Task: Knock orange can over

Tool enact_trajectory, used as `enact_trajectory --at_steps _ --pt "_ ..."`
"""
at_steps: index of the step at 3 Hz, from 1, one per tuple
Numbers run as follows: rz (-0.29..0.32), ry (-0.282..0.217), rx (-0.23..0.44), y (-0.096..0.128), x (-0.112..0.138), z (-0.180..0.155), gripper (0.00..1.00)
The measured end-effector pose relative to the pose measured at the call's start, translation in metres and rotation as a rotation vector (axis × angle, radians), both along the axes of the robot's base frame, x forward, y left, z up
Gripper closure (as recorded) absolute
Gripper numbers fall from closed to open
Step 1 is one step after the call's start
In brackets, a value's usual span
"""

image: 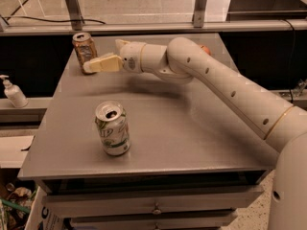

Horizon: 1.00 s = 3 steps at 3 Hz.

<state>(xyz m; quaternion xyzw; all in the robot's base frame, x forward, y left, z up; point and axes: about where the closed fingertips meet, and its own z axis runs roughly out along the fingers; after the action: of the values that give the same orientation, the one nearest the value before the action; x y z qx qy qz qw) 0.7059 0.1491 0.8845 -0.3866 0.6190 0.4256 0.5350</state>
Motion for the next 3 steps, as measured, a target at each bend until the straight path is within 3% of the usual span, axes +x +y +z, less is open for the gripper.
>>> enact_trajectory --at_steps 2,3 --pt "0.034 0.015 -0.01 0.05 0.027 -0.007 0.0" --pt "0.06 0.023 -0.011 0.069 0.03 -0.011 0.16"
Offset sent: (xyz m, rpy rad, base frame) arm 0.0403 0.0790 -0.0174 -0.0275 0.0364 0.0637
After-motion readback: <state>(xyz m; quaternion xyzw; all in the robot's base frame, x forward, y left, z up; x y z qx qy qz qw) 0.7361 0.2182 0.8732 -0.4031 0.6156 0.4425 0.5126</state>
